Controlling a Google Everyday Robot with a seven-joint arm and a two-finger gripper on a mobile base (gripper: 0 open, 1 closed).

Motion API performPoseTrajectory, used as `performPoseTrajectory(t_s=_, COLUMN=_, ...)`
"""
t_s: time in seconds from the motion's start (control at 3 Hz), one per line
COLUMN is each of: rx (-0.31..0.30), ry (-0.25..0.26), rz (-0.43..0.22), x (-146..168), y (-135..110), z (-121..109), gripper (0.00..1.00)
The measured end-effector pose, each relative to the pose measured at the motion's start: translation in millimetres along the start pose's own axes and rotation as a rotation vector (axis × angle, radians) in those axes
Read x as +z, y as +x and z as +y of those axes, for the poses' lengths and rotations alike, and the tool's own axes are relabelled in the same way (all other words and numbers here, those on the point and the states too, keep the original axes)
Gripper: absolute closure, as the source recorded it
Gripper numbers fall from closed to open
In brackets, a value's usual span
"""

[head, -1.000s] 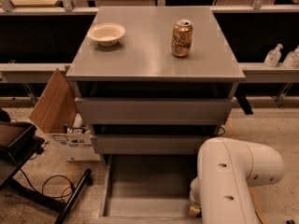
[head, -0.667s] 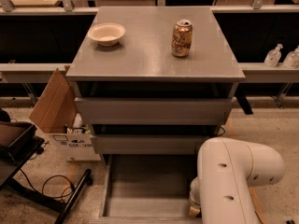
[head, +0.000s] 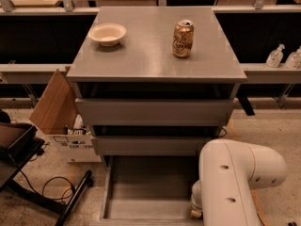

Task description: Open bottom drawer

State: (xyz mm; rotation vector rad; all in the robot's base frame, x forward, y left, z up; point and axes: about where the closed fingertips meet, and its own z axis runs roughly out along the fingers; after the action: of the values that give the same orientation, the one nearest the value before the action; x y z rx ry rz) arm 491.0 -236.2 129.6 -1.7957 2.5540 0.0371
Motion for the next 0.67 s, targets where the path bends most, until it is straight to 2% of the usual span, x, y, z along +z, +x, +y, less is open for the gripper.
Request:
performPoseTrajectory(t_s=0.33, rx=-0.023, ry=-0.004, rz=0.001, x=-6, y=-7, z=-3, gripper=0.63)
performPoseTrajectory(t_s=0.67, rx=-0.076, ry=0.055, rz=0.01, x=-47, y=-13, z=-21, gripper=0.86)
